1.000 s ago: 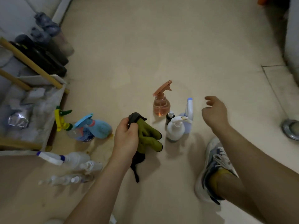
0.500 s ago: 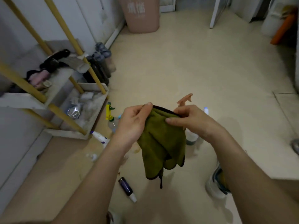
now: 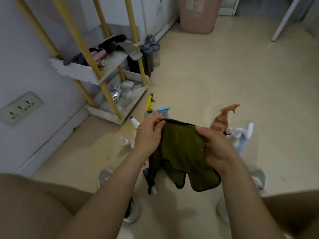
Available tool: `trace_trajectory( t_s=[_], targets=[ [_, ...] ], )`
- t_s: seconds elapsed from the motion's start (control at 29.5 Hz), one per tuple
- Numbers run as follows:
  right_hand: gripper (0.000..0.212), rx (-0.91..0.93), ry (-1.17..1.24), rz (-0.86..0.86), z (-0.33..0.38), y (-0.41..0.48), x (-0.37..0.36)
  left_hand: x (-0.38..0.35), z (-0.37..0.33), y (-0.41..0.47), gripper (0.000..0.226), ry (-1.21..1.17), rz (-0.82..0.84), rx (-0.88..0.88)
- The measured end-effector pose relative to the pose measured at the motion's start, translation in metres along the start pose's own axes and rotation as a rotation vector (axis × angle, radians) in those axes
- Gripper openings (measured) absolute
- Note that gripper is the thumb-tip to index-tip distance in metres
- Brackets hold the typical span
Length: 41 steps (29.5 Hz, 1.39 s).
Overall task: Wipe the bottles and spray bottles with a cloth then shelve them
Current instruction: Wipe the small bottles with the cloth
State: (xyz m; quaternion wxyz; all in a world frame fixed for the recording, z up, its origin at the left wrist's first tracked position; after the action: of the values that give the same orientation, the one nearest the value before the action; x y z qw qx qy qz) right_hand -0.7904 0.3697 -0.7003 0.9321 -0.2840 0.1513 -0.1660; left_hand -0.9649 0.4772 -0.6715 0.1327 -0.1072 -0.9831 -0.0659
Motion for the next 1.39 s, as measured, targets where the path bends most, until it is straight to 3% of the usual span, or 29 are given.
trace_trajectory(
  t_s=[0.1, 0.17, 0.37, 0.54, 0.64, 0.71, 0.75, 0.85, 0.95, 1.02, 1.05, 1.08, 1.15, 1.19, 1.22, 1.29, 1.39],
  targets=[
    [0.035, -0.209, 0.374, -0.09, -0.053, 0.03, -0.013, 0.013, 0.06, -0.008, 0.026, -0.178, -0.182, 0.393],
    [0.037, -0.271, 0.488, -0.138, -0.082, 0.045, -0.02, 0.005, 0.113, -0.03, 0.019, -0.139, -0.133, 0.646],
    [0.029, -0.278, 0.304, -0.235, -0.141, 0.079, -0.025, -0.007, 0.25, -0.117, 0.018, 0.286, 0.092, 1.026],
    [0.024, -0.219, 0.203, -0.268, -0.145, 0.11, 0.0, -0.018, 0.298, -0.133, 0.049, 0.362, 0.015, 1.03],
    [0.041, -0.196, 0.255, -0.223, -0.144, 0.126, 0.015, -0.023, 0.311, -0.134, 0.049, 0.373, -0.045, 1.029],
    [0.063, -0.191, 0.399, -0.2, -0.135, 0.13, 0.025, -0.023, 0.319, -0.138, 0.045, 0.353, -0.1, 1.069],
    [0.06, -0.173, 0.503, -0.174, -0.128, 0.133, 0.031, -0.022, 0.323, -0.142, 0.044, 0.321, -0.151, 1.096],
    [0.025, -0.064, 0.772, -0.083, -0.101, 0.138, 0.045, -0.014, 0.327, -0.148, 0.042, 0.081, -0.379, 1.144],
    [0.011, -0.198, 0.865, 0.045, -0.102, 0.135, 0.028, -0.004, 0.333, -0.142, 0.037, -0.095, -0.41, 1.165],
    [0.045, -0.272, 0.875, 0.148, -0.1, 0.13, 0.013, 0.009, 0.334, -0.134, 0.068, -0.186, -0.437, 1.188],
    [0.052, -0.292, 0.919, 0.199, -0.096, 0.125, 0.008, 0.016, 0.33, -0.126, 0.077, -0.217, -0.423, 1.178],
    [0.053, -0.277, 0.944, 0.241, -0.087, 0.124, 0.004, 0.02, 0.317, -0.116, 0.069, -0.248, -0.382, 1.173],
    [0.041, -0.208, 0.948, 0.284, -0.063, 0.117, -0.002, 0.031, 0.286, -0.095, 0.016, -0.234, -0.252, 1.204],
    [0.023, -0.133, 0.88, 0.256, -0.051, 0.114, 0.0, 0.039, 0.268, -0.086, 0.003, -0.211, -0.175, 1.218],
    [0.02, -0.065, 0.78, 0.216, -0.039, 0.109, -0.001, 0.046, 0.25, -0.079, 0.007, -0.202, -0.102, 1.235],
    [0.048, -0.017, 0.653, 0.251, -0.027, 0.1, -0.006, 0.058, 0.215, -0.069, 0.005, -0.23, 0.039, 1.261],
    [0.06, -0.086, 0.664, 0.29, -0.028, 0.079, -0.026, 0.072, 0.156, -0.054, 0.011, -0.367, 0.099, 1.188]
  ],
)
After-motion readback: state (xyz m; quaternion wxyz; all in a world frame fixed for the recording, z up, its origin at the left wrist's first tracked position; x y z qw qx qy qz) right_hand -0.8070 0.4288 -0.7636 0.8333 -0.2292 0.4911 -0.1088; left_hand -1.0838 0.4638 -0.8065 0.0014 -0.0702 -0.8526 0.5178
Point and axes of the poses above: each hand's wrist, its own y-axis towards the middle knuckle, its own x-axis out of the back of the hand, z = x × y, the point moved 8 cm from there along y, towards the middle knuckle, and after that the axes turned 15 degrees about -y, right-handed, at the moved point
